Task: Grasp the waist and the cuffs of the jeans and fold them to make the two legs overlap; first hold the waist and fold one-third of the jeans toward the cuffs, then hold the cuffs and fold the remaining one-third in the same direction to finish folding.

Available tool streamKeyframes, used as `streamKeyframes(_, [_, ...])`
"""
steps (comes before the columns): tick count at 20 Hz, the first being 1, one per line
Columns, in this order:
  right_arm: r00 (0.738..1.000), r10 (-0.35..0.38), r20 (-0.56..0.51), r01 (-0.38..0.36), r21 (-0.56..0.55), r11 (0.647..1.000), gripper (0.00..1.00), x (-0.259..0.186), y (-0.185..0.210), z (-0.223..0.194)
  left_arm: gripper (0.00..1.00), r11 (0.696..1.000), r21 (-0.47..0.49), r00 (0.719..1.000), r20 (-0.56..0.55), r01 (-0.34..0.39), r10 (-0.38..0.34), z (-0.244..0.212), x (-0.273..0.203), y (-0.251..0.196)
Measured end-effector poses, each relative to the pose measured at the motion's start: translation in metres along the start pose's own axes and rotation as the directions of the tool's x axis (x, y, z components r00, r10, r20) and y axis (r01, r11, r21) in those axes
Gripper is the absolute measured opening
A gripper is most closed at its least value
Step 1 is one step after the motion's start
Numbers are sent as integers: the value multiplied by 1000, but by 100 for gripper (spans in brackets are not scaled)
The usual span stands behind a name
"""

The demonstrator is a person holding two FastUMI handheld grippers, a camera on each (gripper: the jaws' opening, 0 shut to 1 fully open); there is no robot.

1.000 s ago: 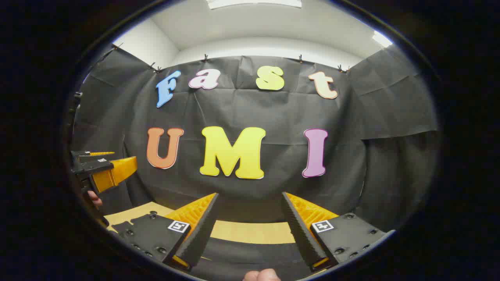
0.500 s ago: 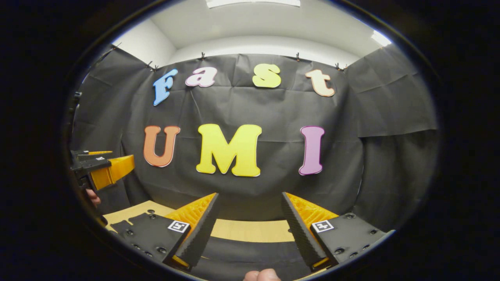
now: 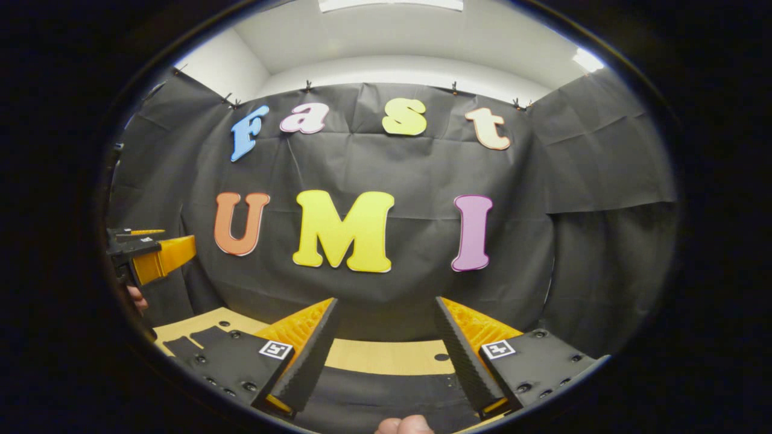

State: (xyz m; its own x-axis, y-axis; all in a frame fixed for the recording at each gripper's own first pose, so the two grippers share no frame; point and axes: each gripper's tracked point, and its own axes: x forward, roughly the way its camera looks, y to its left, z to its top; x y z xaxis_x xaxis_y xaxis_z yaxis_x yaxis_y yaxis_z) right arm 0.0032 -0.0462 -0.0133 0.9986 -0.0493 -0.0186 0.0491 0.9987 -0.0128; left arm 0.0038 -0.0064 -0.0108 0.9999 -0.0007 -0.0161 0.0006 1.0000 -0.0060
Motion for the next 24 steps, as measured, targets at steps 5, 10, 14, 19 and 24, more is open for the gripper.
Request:
streamKeyframes(5, [999, -16, -48, 15, -22, 1000, 96, 2, -46, -25, 98, 999, -45, 999, -48, -28, 26, -19, -3, 14])
streamKeyframes(10, [977, -25, -210, 17, -39, 999, 97, -2, -105, -87, 98, 969, -32, 942, -241, -246, 232, -82, -23, 95])
streamKeyframes(14, [940, -39, -338, 28, -38, 999, 97, -6, -139, -130, 98, 901, -63, 842, -391, -429, 373, -137, -55, 174])
streamKeyframes(19, [848, -50, -528, 102, 70, 992, 98, -13, -145, -186, 98, 775, -234, 711, -607, -587, 355, -220, -83, 254])
streamKeyframes(24, [690, -39, -722, 319, 255, 913, 98, -30, -138, -242, 99, 547, -361, 533, -824, -755, 191, -305, -99, 307])
